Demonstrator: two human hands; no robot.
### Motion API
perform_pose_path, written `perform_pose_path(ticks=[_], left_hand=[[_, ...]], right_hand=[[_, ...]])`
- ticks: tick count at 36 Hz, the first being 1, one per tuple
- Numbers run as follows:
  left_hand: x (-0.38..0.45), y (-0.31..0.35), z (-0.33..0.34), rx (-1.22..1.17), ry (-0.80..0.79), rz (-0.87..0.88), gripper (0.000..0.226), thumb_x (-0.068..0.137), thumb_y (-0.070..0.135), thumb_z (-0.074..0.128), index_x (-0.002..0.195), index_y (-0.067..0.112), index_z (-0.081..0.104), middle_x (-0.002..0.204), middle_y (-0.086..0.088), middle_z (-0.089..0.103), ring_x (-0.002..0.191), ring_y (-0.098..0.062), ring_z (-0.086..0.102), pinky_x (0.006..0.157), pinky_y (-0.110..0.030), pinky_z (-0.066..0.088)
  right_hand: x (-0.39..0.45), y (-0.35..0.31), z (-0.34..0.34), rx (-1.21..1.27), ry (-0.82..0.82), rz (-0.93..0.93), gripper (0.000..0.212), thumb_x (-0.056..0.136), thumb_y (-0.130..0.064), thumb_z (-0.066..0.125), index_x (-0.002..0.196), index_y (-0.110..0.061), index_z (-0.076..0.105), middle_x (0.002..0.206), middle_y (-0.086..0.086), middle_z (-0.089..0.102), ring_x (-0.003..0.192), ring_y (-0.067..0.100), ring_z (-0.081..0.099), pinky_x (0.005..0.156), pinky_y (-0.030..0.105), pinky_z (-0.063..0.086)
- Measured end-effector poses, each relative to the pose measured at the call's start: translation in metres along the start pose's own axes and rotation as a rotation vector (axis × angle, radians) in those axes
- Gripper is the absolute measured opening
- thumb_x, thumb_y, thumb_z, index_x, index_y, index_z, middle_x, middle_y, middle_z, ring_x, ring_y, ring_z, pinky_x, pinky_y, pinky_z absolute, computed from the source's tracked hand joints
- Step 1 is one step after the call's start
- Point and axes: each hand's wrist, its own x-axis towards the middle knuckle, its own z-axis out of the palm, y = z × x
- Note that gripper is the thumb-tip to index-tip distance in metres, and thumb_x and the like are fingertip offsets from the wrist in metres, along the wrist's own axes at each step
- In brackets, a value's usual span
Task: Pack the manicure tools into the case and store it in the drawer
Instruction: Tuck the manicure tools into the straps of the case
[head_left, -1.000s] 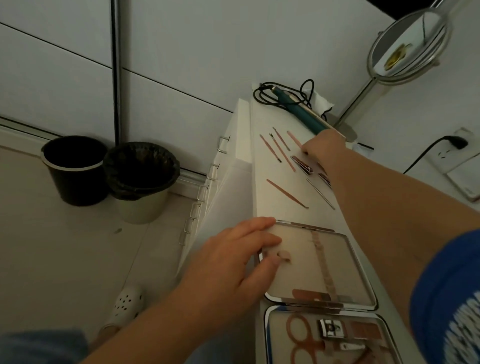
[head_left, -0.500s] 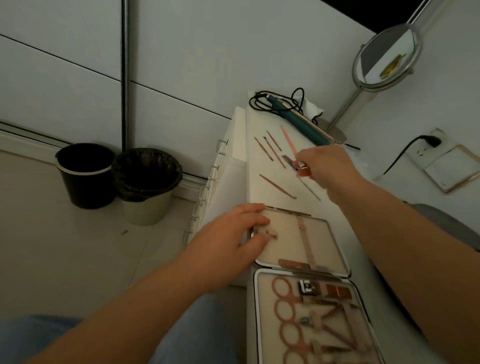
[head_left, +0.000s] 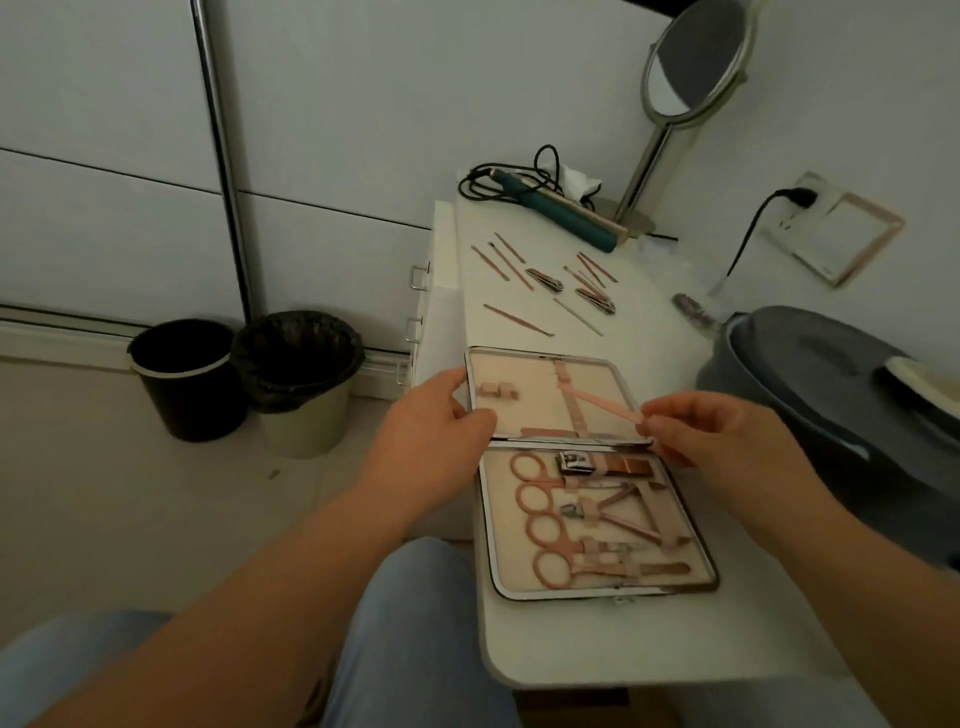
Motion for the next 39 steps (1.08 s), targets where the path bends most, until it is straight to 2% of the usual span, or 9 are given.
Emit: perform_pose_path(ticks=[2, 4, 9, 13, 15, 21, 26, 30, 39], left_hand=[[-0.001, 0.002, 0.000, 0.006, 0.002, -0.002, 0.029, 0.080, 0.018, 0.052, 0.076, 0.047, 0.050, 0.062, -0.001, 0.060, 0.056, -0.008, 0.054, 0.049, -0.021, 0.039], [-0.002, 0.002, 0.000, 0.010, -0.002, -0.013, 0.026, 0.079, 0.017, 0.051, 0.080, 0.042, 0.056, 0.057, 0.004, 0.055, 0.053, -0.007, 0.051, 0.050, -0.022, 0.036], [-0.007, 0.000, -0.005, 0.037, -0.003, -0.009, 0.029, 0.078, 0.014, 0.049, 0.088, 0.036, 0.064, 0.047, 0.007, 0.049, 0.044, -0.002, 0.046, 0.042, -0.012, 0.036], [-0.013, -0.001, -0.011, 0.070, -0.006, -0.009, 0.029, 0.076, 0.013, 0.049, 0.087, 0.034, 0.066, 0.047, 0.006, 0.049, 0.045, -0.004, 0.046, 0.050, -0.022, 0.041], [-0.015, -0.002, -0.014, 0.084, -0.010, -0.006, 0.028, 0.075, 0.013, 0.050, 0.088, 0.033, 0.066, 0.046, 0.006, 0.048, 0.044, -0.004, 0.045, 0.048, -0.019, 0.040], [-0.015, -0.002, -0.021, 0.099, -0.054, -0.024, 0.046, 0.078, 0.013, 0.050, 0.120, 0.031, 0.057, 0.044, 0.014, 0.051, 0.045, 0.001, 0.050, 0.045, -0.004, 0.036], [-0.016, -0.001, -0.021, 0.115, -0.065, -0.009, 0.045, 0.080, 0.014, 0.050, 0.121, 0.031, 0.056, 0.045, 0.014, 0.053, 0.046, 0.001, 0.051, 0.047, -0.009, 0.038], [-0.016, -0.001, -0.021, 0.126, -0.070, -0.025, 0.050, 0.081, 0.015, 0.050, 0.129, 0.028, 0.049, 0.045, 0.015, 0.055, 0.049, 0.004, 0.053, 0.053, -0.015, 0.037], [-0.016, -0.002, -0.021, 0.137, -0.060, -0.020, 0.052, 0.080, 0.016, 0.050, 0.130, 0.029, 0.047, 0.045, 0.017, 0.054, 0.049, 0.005, 0.052, 0.052, -0.016, 0.034]], right_hand=[[-0.002, 0.004, -0.004, 0.010, -0.026, 0.012, 0.014, 0.083, -0.021, 0.062, 0.079, -0.034, 0.066, 0.076, -0.009, 0.069, 0.069, 0.002, 0.062, 0.057, 0.011, 0.041], [-0.004, 0.007, -0.007, 0.022, -0.027, 0.019, 0.016, 0.084, -0.019, 0.062, 0.079, -0.034, 0.066, 0.076, -0.007, 0.069, 0.071, 0.004, 0.061, 0.058, 0.013, 0.041], [-0.007, 0.010, -0.012, 0.115, -0.016, 0.021, 0.016, 0.079, -0.013, 0.066, 0.074, -0.028, 0.068, 0.059, -0.008, 0.067, 0.048, -0.007, 0.057, 0.045, 0.002, 0.040], [-0.011, 0.013, -0.014, 0.128, -0.035, 0.034, 0.012, 0.078, -0.013, 0.068, 0.076, -0.024, 0.068, 0.057, -0.010, 0.068, 0.046, -0.007, 0.057, 0.042, 0.001, 0.039], [-0.014, 0.017, -0.013, 0.110, -0.044, 0.043, 0.010, 0.077, -0.015, 0.068, 0.076, -0.024, 0.068, 0.058, -0.014, 0.068, 0.048, -0.007, 0.057, 0.042, 0.001, 0.038], [-0.023, 0.022, -0.018, 0.042, -0.050, 0.051, 0.007, 0.079, -0.019, 0.067, 0.078, -0.025, 0.070, 0.062, -0.016, 0.067, 0.055, -0.005, 0.058, 0.044, 0.006, 0.040], [-0.025, 0.025, -0.022, -0.035, -0.088, 0.069, 0.010, 0.081, -0.020, 0.065, 0.074, -0.027, 0.070, 0.067, -0.018, 0.067, 0.067, 0.008, 0.059, 0.055, 0.015, 0.037], [-0.023, 0.024, -0.021, -0.076, -0.132, 0.075, 0.012, 0.081, -0.021, 0.065, 0.072, -0.027, 0.070, 0.067, -0.017, 0.068, 0.066, 0.005, 0.061, 0.057, 0.017, 0.039], [-0.015, 0.018, -0.016, -0.099, -0.201, 0.030, 0.019, 0.080, -0.022, 0.065, 0.065, -0.032, 0.070, 0.066, -0.015, 0.068, 0.056, -0.004, 0.059, 0.052, 0.014, 0.040]])
